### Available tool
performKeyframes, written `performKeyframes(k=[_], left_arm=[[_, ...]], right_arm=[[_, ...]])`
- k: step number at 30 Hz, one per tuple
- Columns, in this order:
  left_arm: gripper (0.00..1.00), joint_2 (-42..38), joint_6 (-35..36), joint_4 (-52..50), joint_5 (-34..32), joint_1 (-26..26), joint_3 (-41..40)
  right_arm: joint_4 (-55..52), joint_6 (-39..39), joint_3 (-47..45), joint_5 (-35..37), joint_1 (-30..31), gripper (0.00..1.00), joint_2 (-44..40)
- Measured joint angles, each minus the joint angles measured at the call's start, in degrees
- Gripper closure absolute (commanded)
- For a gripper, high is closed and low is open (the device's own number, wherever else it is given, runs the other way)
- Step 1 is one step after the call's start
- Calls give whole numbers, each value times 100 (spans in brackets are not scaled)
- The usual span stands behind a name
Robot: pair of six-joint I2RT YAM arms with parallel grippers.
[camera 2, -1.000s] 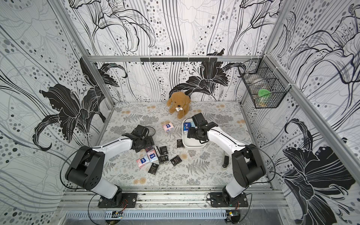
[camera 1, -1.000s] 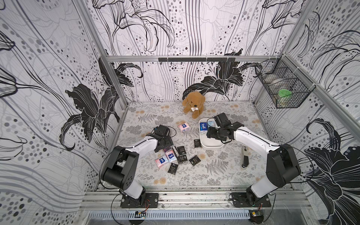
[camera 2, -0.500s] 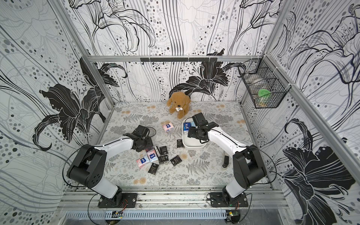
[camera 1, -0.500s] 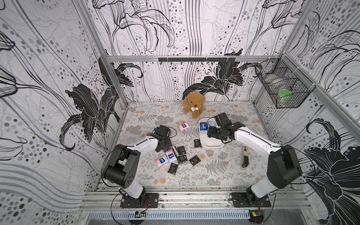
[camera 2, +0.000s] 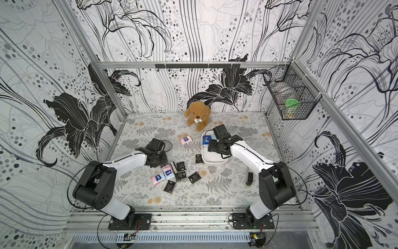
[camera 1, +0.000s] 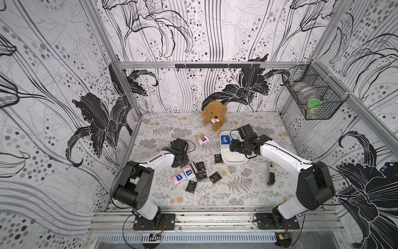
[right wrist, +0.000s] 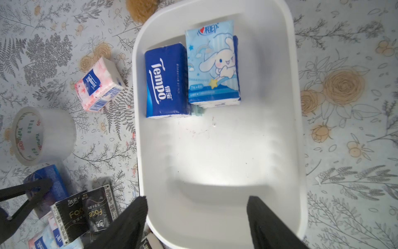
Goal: Put the pocket tissues into the storage box
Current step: Pick up the pocket tissues from the center of the board, then place the pocket tissues in the storage box.
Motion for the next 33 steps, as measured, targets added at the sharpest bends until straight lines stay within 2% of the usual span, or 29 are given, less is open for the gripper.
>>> performKeyframes(k=[3, 8, 13, 19, 25, 29, 33], left_arm=[[57, -334, 0, -164, -15, 0, 109], [57, -673, 0, -256, 68, -105, 737], [57, -557, -7, -275, 295, -612, 1497], [57, 227, -17, -282, 468, -1626, 2601], [57, 1469, 7, -378, 522, -2514, 3836], [57, 2157, 20, -470, 527, -2857, 4358], [57, 2774, 63, -678, 501, -2940, 4859]], right_arm=[[0, 17, 0, 15, 0, 21, 0], [2, 76, 0, 61, 0, 21, -46], [92, 223, -59, 144, 0, 21, -258], [216, 365, -243, 254, -76, 21, -516], [236, 511, -579, 295, -564, 19, -807], [234, 581, -970, 291, -1056, 19, -1226], [229, 619, -1287, 289, -1377, 18, -1561]])
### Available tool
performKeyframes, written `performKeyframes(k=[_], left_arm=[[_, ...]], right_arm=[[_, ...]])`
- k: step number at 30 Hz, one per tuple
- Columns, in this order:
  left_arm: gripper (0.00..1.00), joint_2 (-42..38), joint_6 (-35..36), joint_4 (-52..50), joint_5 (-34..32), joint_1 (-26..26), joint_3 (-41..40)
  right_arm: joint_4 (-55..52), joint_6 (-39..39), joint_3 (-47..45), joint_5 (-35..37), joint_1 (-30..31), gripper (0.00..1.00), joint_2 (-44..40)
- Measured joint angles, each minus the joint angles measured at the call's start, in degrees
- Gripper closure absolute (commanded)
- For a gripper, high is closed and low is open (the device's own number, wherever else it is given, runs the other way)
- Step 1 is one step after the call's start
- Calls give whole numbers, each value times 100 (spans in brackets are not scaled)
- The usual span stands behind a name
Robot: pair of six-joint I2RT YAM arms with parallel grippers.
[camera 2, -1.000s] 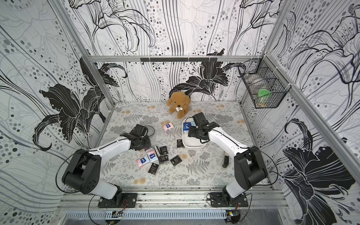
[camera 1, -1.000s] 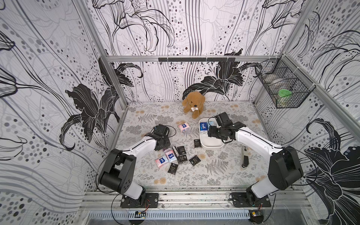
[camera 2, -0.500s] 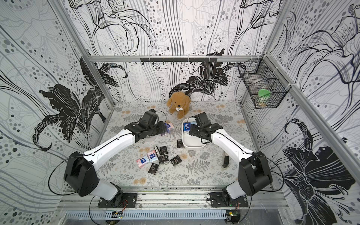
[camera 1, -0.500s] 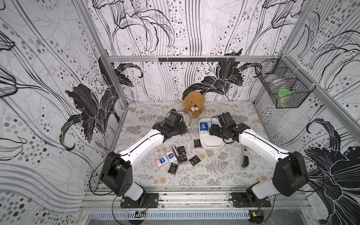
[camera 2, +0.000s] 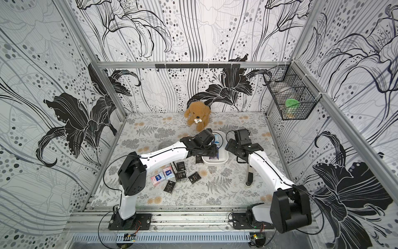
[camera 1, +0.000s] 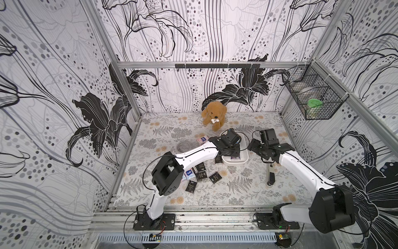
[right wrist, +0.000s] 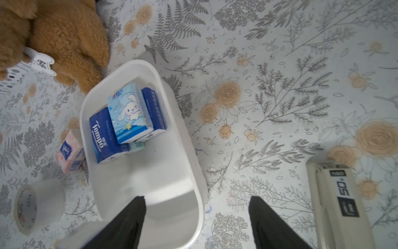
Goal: Put the pocket tissues into the storage box
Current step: Place the pocket tissues in the storage box.
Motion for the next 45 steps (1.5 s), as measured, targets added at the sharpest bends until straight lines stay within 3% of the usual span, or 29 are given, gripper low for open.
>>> performKeyframes(k=[10, 13, 17, 22, 28, 31, 35, 40, 45], left_arm=[[56, 1276, 208, -717, -629, -4, 1263], [43, 1360, 210, -813, -802, -4, 1335], [26, 1368, 160, -916, -942, -4, 1388], [19, 1246, 28, -874, -1021, 4, 1366], [18, -44, -256, -372, -929, 232, 129], [18, -940, -385, -22, -879, 616, -686], [18, -1884, -457, 352, -872, 1279, -1641], [18, -2559, -463, 592, -780, 1884, -2704], [18, -3025, -476, 649, -682, 2166, -3528]], right_arm=[[24, -4, -92, -240, -61, 19, -22], [50, -33, -92, -378, -61, 21, 114], [153, -177, -92, -728, -59, 34, 317], [149, -393, 173, -911, 144, 46, 516], [153, -501, 763, -990, 590, 44, 876], [151, -481, 953, -1023, 802, 36, 1182], [90, -411, 1172, -1023, 1054, 34, 1722], [-98, -367, 1327, -953, 1130, 31, 2188], [-258, -260, 1469, -984, 1126, 24, 2476]])
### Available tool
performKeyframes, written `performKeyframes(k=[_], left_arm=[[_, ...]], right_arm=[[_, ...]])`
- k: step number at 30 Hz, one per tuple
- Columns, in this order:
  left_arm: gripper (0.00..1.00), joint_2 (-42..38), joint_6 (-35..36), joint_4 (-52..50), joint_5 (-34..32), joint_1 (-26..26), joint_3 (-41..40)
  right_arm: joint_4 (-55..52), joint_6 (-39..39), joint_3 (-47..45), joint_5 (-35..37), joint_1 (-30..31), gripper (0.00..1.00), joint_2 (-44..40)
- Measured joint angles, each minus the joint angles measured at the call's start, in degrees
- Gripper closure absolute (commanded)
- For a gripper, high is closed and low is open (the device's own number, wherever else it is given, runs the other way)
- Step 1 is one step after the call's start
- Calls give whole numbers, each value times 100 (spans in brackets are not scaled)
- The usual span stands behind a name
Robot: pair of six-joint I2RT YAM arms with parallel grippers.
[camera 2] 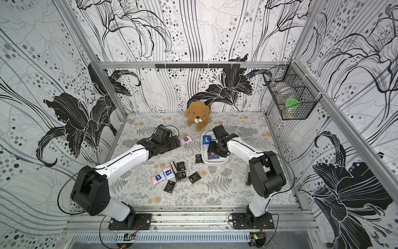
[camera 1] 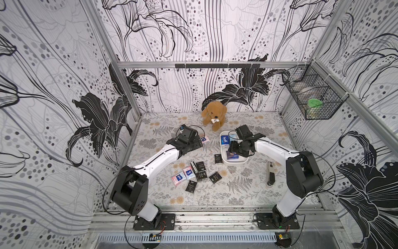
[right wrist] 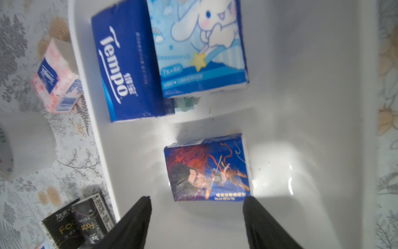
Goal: Put the pocket tissues into the storage box
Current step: Place the pocket tissues in the storage box.
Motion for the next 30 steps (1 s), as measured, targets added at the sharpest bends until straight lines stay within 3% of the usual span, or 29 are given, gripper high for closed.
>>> performKeyframes(k=[5, 15, 30], left_arm=[[18, -260, -15, 48, 9, 37, -289], [18, -330, -26, 138, -2, 83, -299], [17, -741, 0, 136, -109, 271, -407]], right_arm=[[-42, 170, -17, -195, 0, 15, -2], [90, 435, -17, -535, 28, 15, 238], [214, 125, 509, 201, 37, 15, 691]])
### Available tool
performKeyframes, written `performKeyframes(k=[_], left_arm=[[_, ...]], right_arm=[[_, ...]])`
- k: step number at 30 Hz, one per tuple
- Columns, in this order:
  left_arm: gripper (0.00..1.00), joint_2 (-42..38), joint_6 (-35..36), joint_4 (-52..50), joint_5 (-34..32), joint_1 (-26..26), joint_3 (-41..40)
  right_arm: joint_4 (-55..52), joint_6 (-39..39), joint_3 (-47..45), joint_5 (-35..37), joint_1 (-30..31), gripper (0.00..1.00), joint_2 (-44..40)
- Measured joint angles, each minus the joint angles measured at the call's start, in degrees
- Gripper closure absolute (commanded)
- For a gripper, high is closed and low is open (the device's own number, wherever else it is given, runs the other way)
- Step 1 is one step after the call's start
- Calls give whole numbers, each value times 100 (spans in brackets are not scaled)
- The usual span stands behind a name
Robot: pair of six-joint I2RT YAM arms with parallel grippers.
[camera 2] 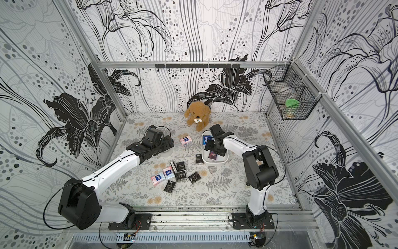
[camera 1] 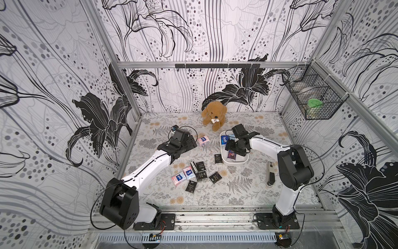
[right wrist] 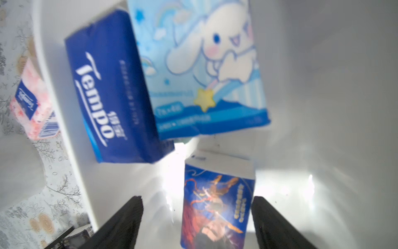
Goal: Put the pocket tissues into the storage box
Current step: Place the pocket tissues in the storage box.
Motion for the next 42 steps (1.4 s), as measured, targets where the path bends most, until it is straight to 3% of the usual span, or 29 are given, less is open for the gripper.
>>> performKeyframes(k=[10, 19, 24, 32, 42], left_arm=[[18, 0, 24, -4, 0, 4, -7], [18, -2, 116, -17, -26, 31, -7], [17, -35, 153, -109, -98, 68, -7], [17, -94, 155, -127, -107, 81, -63], [17, -203, 197, -66, -94, 240, -306]], right_arm=[[-109, -201, -358, 125, 33, 24, -328], [57, -361, -564, 26, 33, 50, -111], [243, -369, -483, -70, 44, 54, -4], [374, -498, -225, -157, 247, 51, 247], [146, -656, -87, -2, 280, 26, 260]])
